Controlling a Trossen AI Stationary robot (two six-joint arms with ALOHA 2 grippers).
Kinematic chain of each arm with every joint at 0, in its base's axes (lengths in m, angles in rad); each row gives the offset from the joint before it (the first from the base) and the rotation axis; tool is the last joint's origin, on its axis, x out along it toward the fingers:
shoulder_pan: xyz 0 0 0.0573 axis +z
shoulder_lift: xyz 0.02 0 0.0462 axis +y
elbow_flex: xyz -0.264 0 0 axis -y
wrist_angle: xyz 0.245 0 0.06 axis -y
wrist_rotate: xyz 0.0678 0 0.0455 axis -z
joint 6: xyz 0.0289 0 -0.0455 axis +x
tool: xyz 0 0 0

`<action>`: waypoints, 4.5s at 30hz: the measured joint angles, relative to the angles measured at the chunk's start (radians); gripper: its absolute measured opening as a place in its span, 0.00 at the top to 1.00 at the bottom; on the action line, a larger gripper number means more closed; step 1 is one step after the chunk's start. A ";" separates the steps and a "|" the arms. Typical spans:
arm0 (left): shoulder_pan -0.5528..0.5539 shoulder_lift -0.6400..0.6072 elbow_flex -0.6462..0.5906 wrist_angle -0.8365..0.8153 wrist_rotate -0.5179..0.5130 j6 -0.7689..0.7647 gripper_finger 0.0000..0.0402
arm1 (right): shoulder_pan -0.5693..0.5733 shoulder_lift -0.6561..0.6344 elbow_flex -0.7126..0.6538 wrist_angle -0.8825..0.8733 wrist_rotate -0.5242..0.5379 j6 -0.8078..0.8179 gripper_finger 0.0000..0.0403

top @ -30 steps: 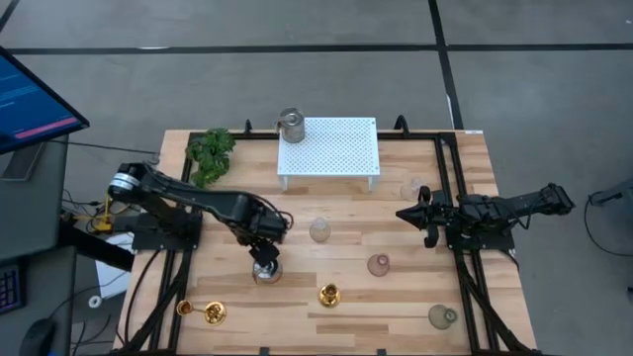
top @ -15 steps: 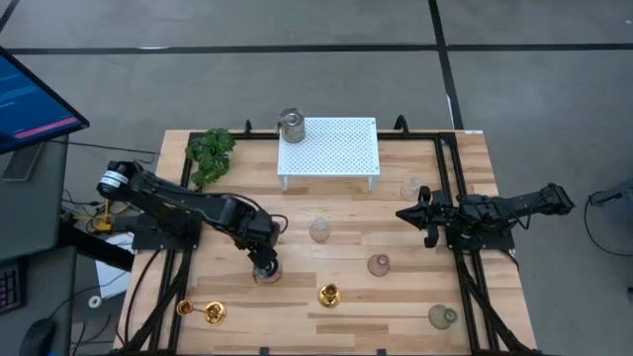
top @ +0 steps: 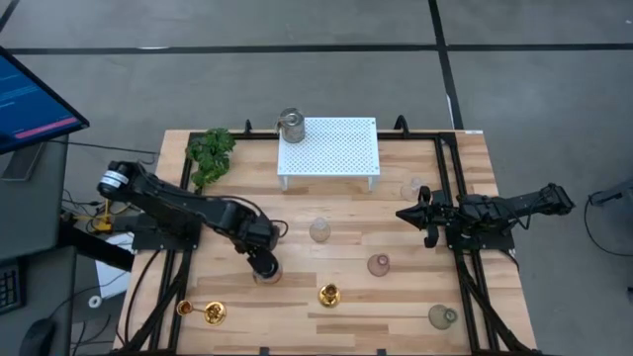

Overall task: Pick & Place candle stick holders
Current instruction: Put the silver scented candle on the shelf

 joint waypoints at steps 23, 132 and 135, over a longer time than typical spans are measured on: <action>0.039 -0.041 -0.004 0.017 -0.038 -0.077 0.99 | 0.000 0.000 0.000 0.000 0.001 -0.002 0.99; 0.860 0.291 0.873 -0.395 -0.055 0.449 0.97 | 0.000 0.000 0.000 0.000 0.011 -0.029 0.99; 0.860 0.291 0.873 -0.392 -0.056 0.448 0.94 | 0.000 0.000 0.000 0.000 0.011 -0.029 0.99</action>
